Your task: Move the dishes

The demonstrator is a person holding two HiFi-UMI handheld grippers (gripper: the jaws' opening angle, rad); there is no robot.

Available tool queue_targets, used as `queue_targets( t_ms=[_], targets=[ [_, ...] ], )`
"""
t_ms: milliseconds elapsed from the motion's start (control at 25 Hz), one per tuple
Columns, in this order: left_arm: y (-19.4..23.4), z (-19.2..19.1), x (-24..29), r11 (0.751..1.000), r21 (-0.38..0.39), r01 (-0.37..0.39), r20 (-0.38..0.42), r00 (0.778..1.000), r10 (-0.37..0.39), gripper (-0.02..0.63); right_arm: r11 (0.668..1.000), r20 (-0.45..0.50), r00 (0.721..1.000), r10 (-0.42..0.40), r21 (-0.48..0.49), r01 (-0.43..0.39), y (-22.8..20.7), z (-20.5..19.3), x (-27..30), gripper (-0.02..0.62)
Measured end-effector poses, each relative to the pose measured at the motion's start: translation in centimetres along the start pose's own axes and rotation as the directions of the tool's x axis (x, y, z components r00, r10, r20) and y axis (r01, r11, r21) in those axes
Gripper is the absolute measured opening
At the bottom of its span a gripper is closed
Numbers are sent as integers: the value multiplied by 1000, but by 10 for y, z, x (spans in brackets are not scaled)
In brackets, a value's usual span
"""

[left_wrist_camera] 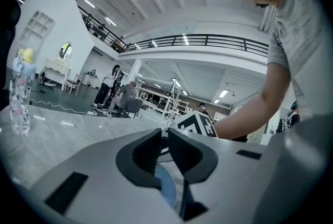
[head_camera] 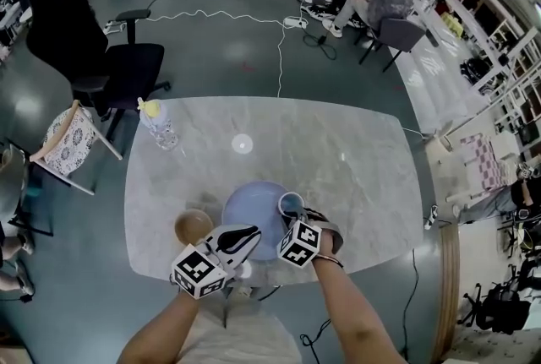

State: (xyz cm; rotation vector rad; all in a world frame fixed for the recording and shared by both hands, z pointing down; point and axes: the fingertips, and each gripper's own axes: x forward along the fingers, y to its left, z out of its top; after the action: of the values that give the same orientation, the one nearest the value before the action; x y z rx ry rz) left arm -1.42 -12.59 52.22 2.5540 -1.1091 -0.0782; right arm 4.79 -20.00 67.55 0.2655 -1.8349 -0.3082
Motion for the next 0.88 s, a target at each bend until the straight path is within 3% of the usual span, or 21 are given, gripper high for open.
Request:
queue_targets(
  t_ms=[720,880],
  targets=[
    [8,4,-7,1000,1,27,0,1000,-27,34,992,-16,999,46,118,-44,30,-6,2,44],
    [8,5,-6,999,4,36,-2,999,-36,34,986,-11,998,62,155,-60,31,-4,1,100]
  ],
)
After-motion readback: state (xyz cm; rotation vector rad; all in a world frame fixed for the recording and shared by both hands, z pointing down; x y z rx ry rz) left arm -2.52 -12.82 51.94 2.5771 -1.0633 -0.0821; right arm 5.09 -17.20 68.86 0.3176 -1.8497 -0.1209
